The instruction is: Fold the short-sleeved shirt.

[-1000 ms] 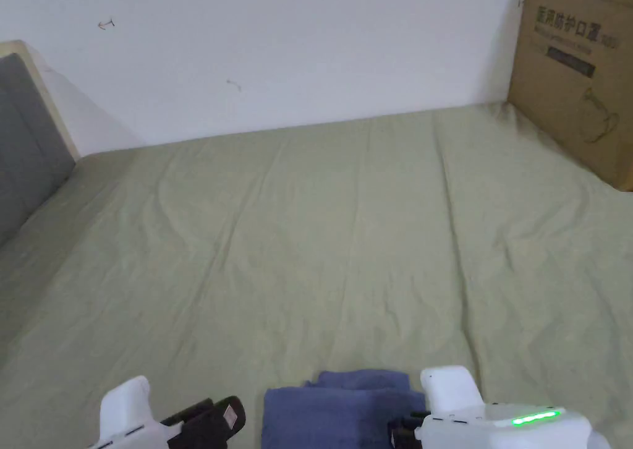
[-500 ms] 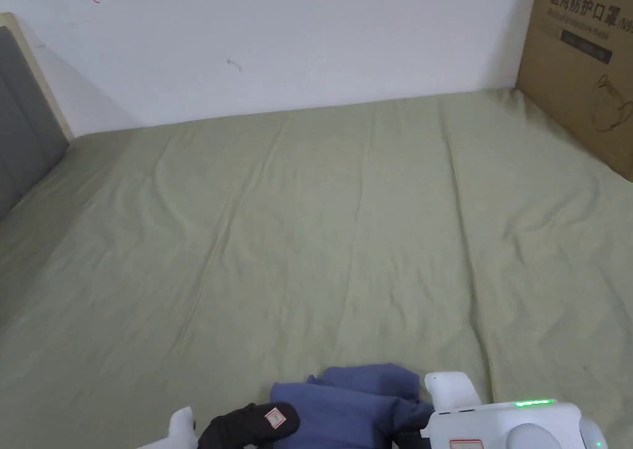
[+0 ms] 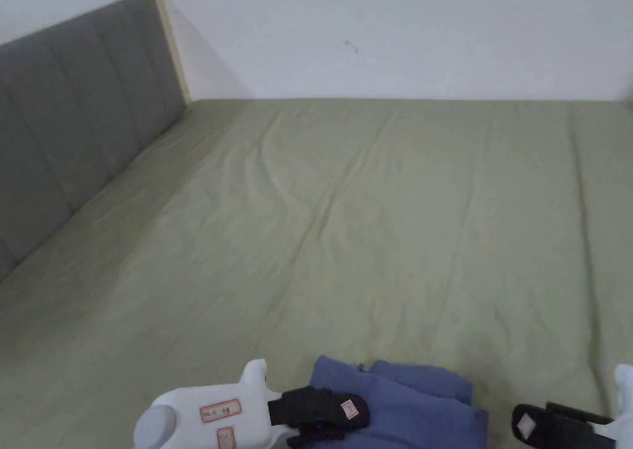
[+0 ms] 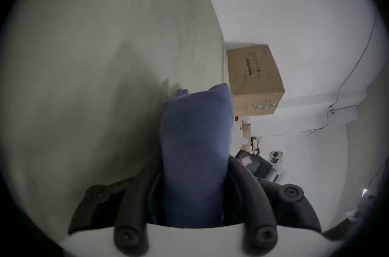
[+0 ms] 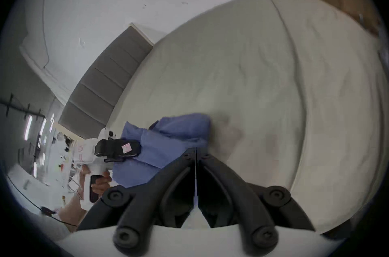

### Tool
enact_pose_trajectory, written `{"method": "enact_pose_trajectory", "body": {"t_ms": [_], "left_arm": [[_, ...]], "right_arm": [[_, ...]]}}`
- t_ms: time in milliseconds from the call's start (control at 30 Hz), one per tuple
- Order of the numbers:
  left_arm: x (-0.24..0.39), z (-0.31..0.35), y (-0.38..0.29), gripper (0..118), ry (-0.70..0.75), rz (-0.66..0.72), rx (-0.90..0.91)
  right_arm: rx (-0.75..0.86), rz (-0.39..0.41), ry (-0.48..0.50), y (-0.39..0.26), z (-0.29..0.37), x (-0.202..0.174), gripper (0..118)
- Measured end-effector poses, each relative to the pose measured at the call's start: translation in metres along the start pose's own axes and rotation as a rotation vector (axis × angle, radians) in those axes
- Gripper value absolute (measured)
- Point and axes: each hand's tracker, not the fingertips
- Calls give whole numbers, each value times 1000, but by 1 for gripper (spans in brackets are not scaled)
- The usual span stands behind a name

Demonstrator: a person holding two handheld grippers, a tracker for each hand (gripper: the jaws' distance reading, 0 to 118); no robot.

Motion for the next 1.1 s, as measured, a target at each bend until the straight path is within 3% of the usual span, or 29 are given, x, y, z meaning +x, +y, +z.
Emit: {"method": "enact_pose_trajectory", "body": {"t_ms": [67,367,500,533,600,633,667,767,800,867,900,933,967,1100], "left_arm": [[-7,40,19,29,25,2,85],[-57,229,121,29,257,26,413],[-57,262,137,30,472,9,525],[-57,263,139,45,539,-7,544],[-54,265,136,111,664,-47,585],[-50,268,129,115,692,-60,580],[-39,271,118,111,680,-97,656],[-10,274,92,112,669,-126,655],[0,284,90,111,649,-173,655],[32,279,69,92,625,-262,655],[46,274,58,71,611,-302,658],[62,269,47,33,594,-347,653],[74,261,39,6,580,-378,642],[115,205,1,0,468,-431,542]], "right_arm": [[29,47,-3,12,4,-13,0],[18,61,-2,28,-33,-54,0],[-6,58,8,36,-58,-67,0],[-12,57,8,36,-63,-72,0],[-18,72,0,37,-69,-78,0],[-23,94,-1,37,-71,-83,0],[-26,110,-1,36,-71,-86,0],[-21,127,11,34,-63,-87,0],[-14,130,13,34,-59,-87,0],[10,120,13,32,-45,-83,0],[23,118,12,32,-39,-83,0],[43,118,7,31,-30,-83,0],[58,116,2,29,-21,-80,0],[133,136,-65,22,18,-71,0]]}}
